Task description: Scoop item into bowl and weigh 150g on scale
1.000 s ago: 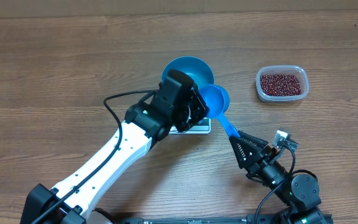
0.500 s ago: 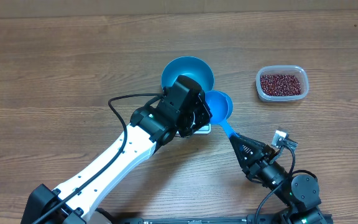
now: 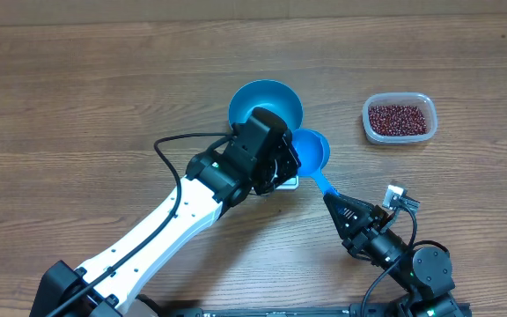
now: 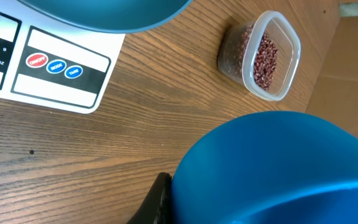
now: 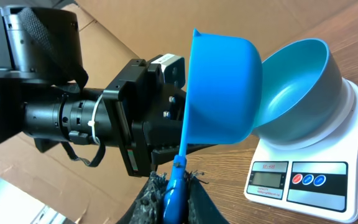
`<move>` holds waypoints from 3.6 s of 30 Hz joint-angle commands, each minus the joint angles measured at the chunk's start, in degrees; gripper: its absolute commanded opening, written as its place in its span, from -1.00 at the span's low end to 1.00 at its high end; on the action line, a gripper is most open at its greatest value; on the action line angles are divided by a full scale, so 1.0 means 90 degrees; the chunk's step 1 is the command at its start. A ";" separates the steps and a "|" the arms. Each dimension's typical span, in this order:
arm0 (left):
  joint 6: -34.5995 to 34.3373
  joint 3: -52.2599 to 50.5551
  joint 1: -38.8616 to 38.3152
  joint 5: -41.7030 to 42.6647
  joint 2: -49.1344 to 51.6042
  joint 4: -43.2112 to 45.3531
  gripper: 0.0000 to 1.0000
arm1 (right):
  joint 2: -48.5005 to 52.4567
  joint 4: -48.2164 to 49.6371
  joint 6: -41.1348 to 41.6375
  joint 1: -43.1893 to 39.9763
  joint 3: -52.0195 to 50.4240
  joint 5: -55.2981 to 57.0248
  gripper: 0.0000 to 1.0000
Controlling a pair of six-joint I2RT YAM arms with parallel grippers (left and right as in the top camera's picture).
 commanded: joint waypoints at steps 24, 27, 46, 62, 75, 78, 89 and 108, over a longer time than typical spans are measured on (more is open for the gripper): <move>0.0029 0.0029 -0.0085 -0.0189 0.0044 -0.0420 -0.92 | 0.0007 0.0075 0.0012 0.0029 0.0231 -0.0051 -0.71; 0.0024 0.0029 -0.0085 -0.0192 0.0044 -0.0408 -0.91 | 0.0007 0.0073 0.0010 0.0029 0.0231 -0.0053 -0.74; -0.0160 0.0027 -0.0087 -0.0262 0.0044 -0.0345 -0.91 | 0.0007 -0.0010 0.0012 0.0032 0.0231 -0.0226 -0.74; -0.0163 0.0027 -0.0296 -0.0532 0.0044 -0.0233 -0.92 | 0.0007 -0.0090 0.0015 0.0032 0.0231 -0.0240 -0.92; 0.0136 0.0034 -0.0146 -0.0529 0.0032 -0.0211 0.09 | 0.0007 -0.0078 0.0447 0.0029 0.0231 -0.0002 -0.92; 0.0478 0.0080 0.0143 -0.0328 -0.0024 -0.0202 0.22 | 0.0010 -0.0097 0.0299 0.0029 0.0231 0.0070 -0.92; 0.3011 0.1112 0.0911 0.0338 -0.0187 -0.0284 0.48 | 0.0015 -0.0636 -0.0260 0.0029 0.0291 0.1069 -0.92; 0.4097 0.2200 0.0976 -0.0306 -0.0197 -0.1477 0.73 | 0.0015 -0.4789 -0.1367 0.0022 0.3446 0.2545 -0.92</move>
